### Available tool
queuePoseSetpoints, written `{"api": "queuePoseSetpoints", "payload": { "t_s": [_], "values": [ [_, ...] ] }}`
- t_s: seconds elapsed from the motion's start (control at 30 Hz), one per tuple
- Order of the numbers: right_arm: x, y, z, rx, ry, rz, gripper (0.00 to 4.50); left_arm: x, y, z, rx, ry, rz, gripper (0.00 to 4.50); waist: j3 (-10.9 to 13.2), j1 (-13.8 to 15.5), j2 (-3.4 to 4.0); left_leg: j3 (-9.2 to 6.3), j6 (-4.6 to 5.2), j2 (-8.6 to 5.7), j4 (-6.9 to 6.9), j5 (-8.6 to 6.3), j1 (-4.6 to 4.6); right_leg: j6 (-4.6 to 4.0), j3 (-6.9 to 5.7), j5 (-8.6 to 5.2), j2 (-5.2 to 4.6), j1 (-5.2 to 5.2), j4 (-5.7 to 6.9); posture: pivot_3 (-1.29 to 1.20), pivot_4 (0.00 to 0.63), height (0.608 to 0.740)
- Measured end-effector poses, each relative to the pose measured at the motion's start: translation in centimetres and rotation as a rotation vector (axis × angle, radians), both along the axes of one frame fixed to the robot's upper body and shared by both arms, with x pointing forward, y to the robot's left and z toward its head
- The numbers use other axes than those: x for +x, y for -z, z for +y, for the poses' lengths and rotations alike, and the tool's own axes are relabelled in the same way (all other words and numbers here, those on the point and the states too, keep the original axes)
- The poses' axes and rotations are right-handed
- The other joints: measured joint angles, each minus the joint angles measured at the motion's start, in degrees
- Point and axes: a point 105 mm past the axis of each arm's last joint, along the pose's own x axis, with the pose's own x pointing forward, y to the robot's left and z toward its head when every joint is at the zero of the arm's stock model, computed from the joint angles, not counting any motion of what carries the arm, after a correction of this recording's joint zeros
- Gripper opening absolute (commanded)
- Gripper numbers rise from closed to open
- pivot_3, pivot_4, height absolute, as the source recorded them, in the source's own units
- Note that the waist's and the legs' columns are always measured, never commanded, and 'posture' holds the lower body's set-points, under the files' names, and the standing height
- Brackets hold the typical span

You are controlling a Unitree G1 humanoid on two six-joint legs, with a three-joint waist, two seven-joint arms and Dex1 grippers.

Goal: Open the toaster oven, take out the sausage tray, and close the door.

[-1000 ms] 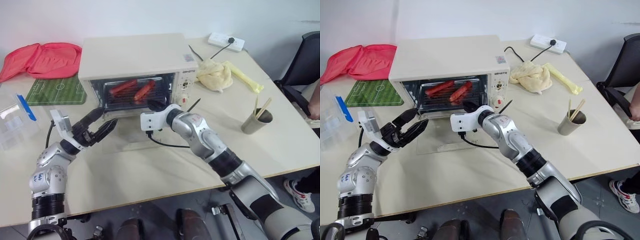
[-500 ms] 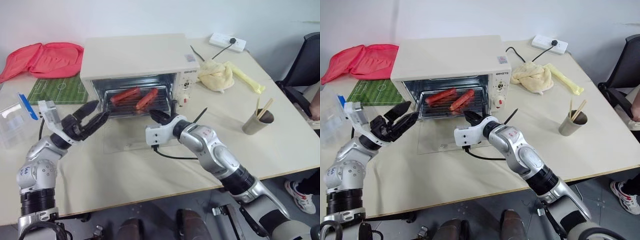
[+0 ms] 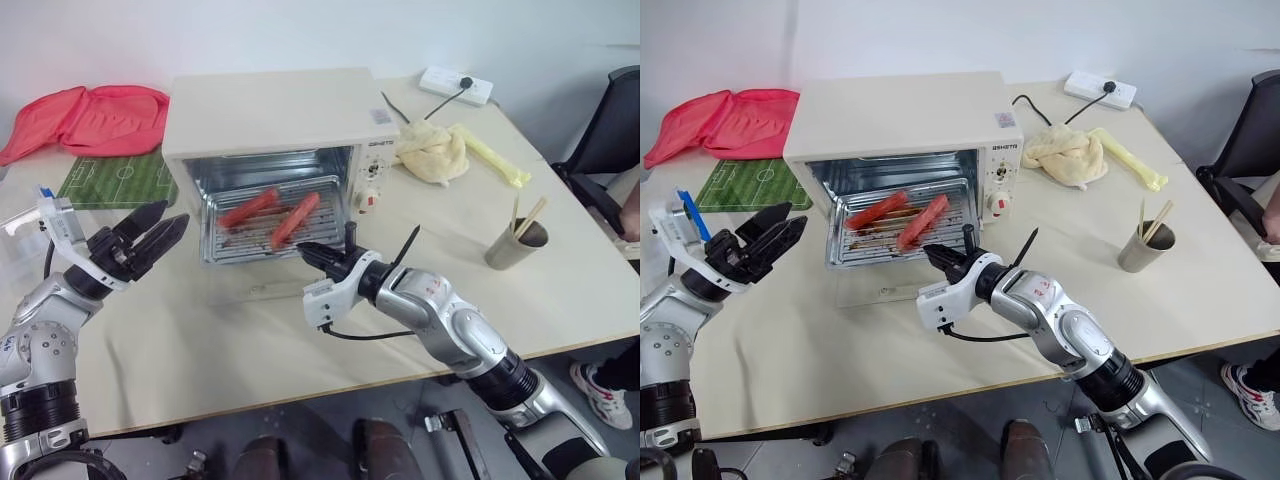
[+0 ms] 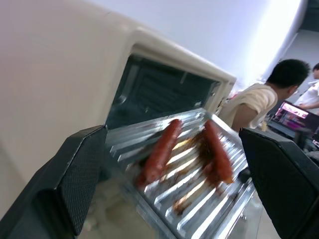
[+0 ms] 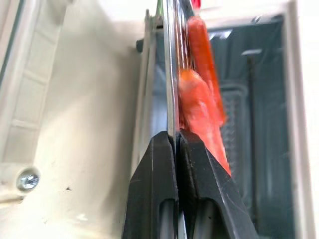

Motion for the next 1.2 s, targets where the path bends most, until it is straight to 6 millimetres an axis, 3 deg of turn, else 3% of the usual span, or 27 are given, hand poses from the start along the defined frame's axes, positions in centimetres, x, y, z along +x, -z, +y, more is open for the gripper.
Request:
{"api": "queuePoseSetpoints", "payload": {
  "t_s": [0.23, 0.7, 0.97, 1.2],
  "values": [
    [-0.1, -0.3, 0.0, 0.005, -0.008, -0.009, 0.04, -0.3, 0.6, -0.1, -0.004, 0.019, 0.050, 4.50, 0.0, 0.1, 0.00, 0.00, 0.00, 0.00, 0.05, 0.00, 0.01, -0.01, 0.02, -0.01, 0.00, 0.02, 0.01, 0.00, 0.150, 0.740],
    [-2.3, -0.2, -1.4, 0.065, -0.117, 0.087, 0.04, -0.9, 4.2, 0.6, -0.064, 0.028, 0.463, 4.50, 0.0, 1.6, 0.00, -0.04, 0.00, -0.01, 0.11, -0.01, 0.02, -0.02, 0.05, -0.01, -0.01, 0.07, 0.01, 0.00, 0.150, 0.740],
    [-4.4, 0.4, -1.6, 0.026, -0.273, 0.104, 0.04, -1.6, 3.8, -0.3, -0.145, 0.085, 0.572, 4.50, 0.0, 2.1, -0.01, -0.04, 0.00, -0.01, 0.14, -0.01, 0.06, -0.02, 0.06, -0.01, -0.04, 0.11, 0.01, 0.00, 0.150, 0.740],
    [-4.8, 0.4, -1.9, 0.028, -0.317, 0.118, 0.04, -2.6, 4.3, -1.5, -0.210, 0.153, 0.704, 4.50, 0.0, 2.8, -0.01, -0.04, 0.00, -0.03, 0.18, -0.01, 0.10, -0.02, 0.09, -0.01, -0.07, 0.17, 0.01, 0.00, 0.150, 0.740]
  ]
}}
